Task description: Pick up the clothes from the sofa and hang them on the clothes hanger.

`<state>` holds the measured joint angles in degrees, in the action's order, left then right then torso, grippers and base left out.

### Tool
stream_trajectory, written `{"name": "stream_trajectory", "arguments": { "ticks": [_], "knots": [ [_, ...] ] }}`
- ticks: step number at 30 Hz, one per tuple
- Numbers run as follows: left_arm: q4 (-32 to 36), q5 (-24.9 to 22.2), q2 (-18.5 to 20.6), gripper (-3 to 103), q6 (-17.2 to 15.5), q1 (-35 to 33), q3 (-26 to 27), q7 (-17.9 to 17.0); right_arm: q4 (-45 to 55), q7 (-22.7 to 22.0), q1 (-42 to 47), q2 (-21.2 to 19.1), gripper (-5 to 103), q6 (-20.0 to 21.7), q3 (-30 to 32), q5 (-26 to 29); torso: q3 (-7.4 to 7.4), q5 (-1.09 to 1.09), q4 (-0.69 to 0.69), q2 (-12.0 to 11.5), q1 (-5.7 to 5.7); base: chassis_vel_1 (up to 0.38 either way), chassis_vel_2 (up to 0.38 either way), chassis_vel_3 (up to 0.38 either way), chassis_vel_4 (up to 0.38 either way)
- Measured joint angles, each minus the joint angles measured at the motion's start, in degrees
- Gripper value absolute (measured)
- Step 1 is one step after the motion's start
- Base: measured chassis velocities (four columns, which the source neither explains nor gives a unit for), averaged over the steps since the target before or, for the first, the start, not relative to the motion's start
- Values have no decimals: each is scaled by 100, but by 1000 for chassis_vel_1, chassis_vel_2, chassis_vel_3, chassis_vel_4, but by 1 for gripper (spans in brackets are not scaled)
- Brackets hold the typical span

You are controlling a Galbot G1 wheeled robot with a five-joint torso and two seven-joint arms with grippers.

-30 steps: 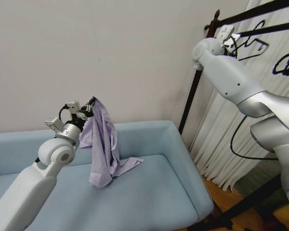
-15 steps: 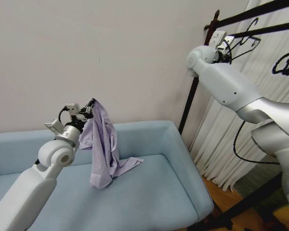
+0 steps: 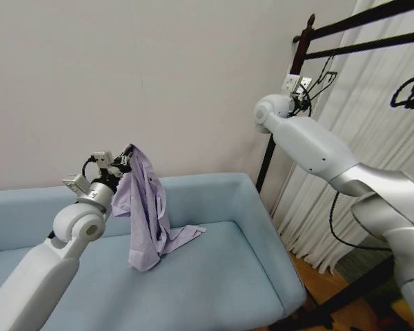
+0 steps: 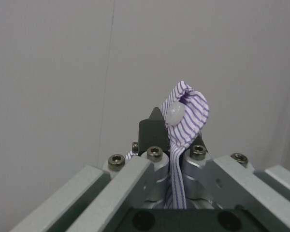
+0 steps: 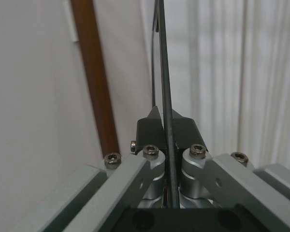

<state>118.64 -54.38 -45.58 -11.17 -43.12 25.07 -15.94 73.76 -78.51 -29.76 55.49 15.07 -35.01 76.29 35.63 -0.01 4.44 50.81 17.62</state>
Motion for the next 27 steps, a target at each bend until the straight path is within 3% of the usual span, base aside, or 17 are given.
{"name": "stream_trajectory", "arguments": {
  "ticks": [3,6,7,12,13,16,17,21,22,26,27],
  "knots": [
    [-13,-5,59,0,13,-8,29,-5,733,277,195,-447,2,85,-18,232,0,1,-1,0,0,0,0,0,0],
    [-116,-39,196,0,17,76,31,0,1905,1037,578,-1241,2,279,71,488,-1,2,5,0,0,0,0,0,0],
    [-116,-39,196,0,17,76,31,0,1905,1037,578,-1241,2,279,71,488,-1,2,5,0,0,0,0,0,0],
    [-289,-365,423,0,-121,515,-168,-82,3523,2873,1210,-2383,2,368,405,651,-1,0,2,0,0,0,0,0,0],
    [-289,-365,423,0,-121,515,-168,-82,3523,2873,1210,-2383,2,368,405,651,-1,0,2,0,0,0,0,0,0],
    [-433,-640,608,0,-225,824,-337,-111,4289,4309,1754,-3008,2,340,973,831,-2,0,3,1,-1,0,0,0,0],
    [-433,-640,608,0,-225,824,-337,-111,4289,4309,1754,-3008,2,340,973,831,-2,0,3,1,-1,0,0,0,0],
    [-678,-1236,924,0,-312,1140,-508,59,4999,6036,2905,-3636,2,400,1902,1158,-1,1,1,1,-1,0,0,0,0],
    [-678,-1236,924,0,-312,1140,-508,59,4999,6036,2905,-3636,2,400,1902,1158,-1,1,1,1,-1,0,0,0,0],
    [-960,-1842,1121,0,-390,1583,-752,498,5340,7749,4171,-3905,2,467,2722,1080,-2,1,3,1,-2,0,0,0,0],
    [-960,-1842,1121,0,-390,1583,-752,498,5340,7749,4171,-3905,2,467,2722,1080,-2,1,3,1,-2,0,0,0,0]
  ]
}}
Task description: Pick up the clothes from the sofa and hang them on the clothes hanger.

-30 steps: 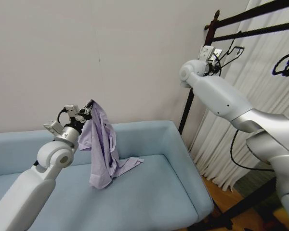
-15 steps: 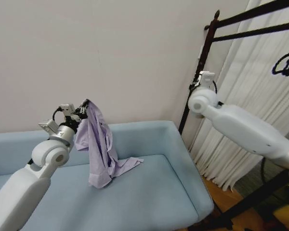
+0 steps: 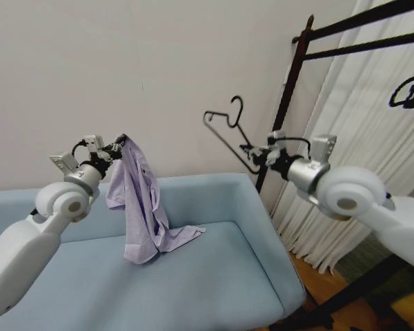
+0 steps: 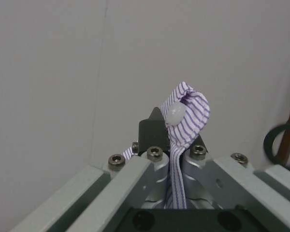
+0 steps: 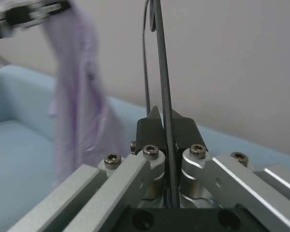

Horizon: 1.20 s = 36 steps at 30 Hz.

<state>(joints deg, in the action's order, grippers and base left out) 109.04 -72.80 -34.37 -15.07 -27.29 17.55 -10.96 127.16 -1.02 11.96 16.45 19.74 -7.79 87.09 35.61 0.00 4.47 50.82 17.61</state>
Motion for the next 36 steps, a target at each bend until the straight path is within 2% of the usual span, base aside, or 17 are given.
{"name": "stream_trajectory", "arguments": {
  "ticks": [2,4,10,14,22,30,36],
  "knots": [
    [-95,-201,39,0,-51,285,-208,169,57,408,218,133,2,-12,51,-112,1,-1,0,0,0,0,0,0,0],
    [-185,-251,51,0,-81,592,-449,307,92,514,205,335,2,-63,-96,-184,1,1,-2,0,1,0,0,0,0],
    [-324,-288,23,0,-150,1201,-957,345,93,407,-34,775,2,-154,-598,-454,2,-1,-2,-1,3,0,0,0,0],
    [-353,-293,19,0,-158,1367,-1087,334,11,303,-107,889,2,-226,-719,-601,2,1,0,-1,3,0,0,0,0],
    [-384,-293,43,0,-159,1357,-1069,381,-116,262,-344,904,2,-269,-853,-649,2,-1,-2,-1,2,0,0,0,0],
    [-472,-265,13,0,-135,1339,-1011,492,-170,378,-445,614,2,-332,-841,-659,2,-1,0,0,2,0,0,0,0],
    [-406,-271,40,0,-133,1332,-1011,530,-251,380,-493,691,2,-388,-908,-681,2,0,-1,0,2,0,0,0,0]
  ]
}}
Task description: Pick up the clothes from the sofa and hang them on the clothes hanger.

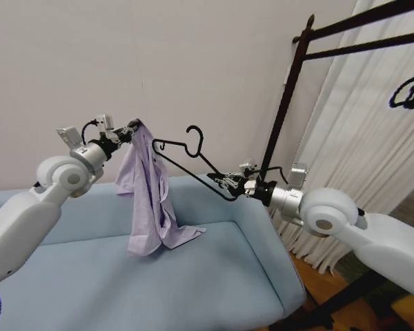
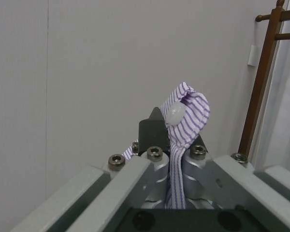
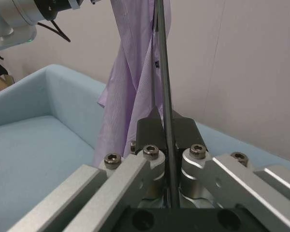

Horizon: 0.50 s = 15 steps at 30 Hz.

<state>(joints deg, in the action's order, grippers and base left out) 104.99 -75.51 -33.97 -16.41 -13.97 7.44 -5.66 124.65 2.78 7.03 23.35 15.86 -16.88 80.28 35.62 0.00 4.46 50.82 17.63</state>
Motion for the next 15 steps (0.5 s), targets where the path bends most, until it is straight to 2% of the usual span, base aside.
{"name": "stream_trajectory", "arguments": {
  "ticks": [8,15],
  "knots": [
    [146,-34,95,0,1,-94,90,-3,-19,-13,-113,117,2,-41,-150,-40,0,0,0,0,0,0,0,0,0],
    [390,-77,185,0,-7,-372,360,-11,-61,-100,-523,293,2,-54,-552,-80,0,-1,0,0,-1,0,0,0,0]
  ]
}}
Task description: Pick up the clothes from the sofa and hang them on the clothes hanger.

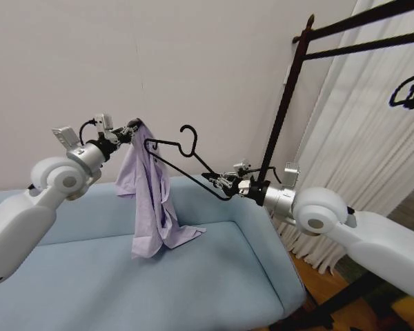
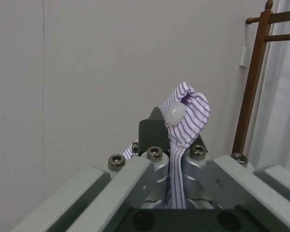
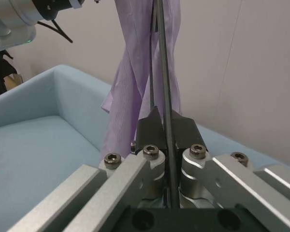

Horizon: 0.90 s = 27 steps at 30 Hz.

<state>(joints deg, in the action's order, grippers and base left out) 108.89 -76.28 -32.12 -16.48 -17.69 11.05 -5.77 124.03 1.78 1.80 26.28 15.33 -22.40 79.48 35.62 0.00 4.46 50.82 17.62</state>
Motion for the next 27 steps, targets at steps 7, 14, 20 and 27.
{"name": "stream_trajectory", "arguments": {
  "ticks": [7,14,20,27],
  "knots": [
    [267,-49,151,0,-12,-316,306,-9,-151,-4,-141,86,2,-2,-121,-95,0,0,0,0,0,0,0,0,0],
    [567,-64,271,0,-13,-500,442,-40,-255,59,-122,140,2,-3,-352,-284,0,0,1,0,0,0,0,0,0],
    [797,-32,299,0,-13,-566,498,-53,-458,-140,-125,481,2,-12,-553,-383,0,1,0,0,0,0,0,0,0],
    [1077,262,303,0,71,-1118,693,25,-732,-365,-428,818,2,-5,-555,-126,0,-1,0,0,1,0,0,0,0]
  ]
}}
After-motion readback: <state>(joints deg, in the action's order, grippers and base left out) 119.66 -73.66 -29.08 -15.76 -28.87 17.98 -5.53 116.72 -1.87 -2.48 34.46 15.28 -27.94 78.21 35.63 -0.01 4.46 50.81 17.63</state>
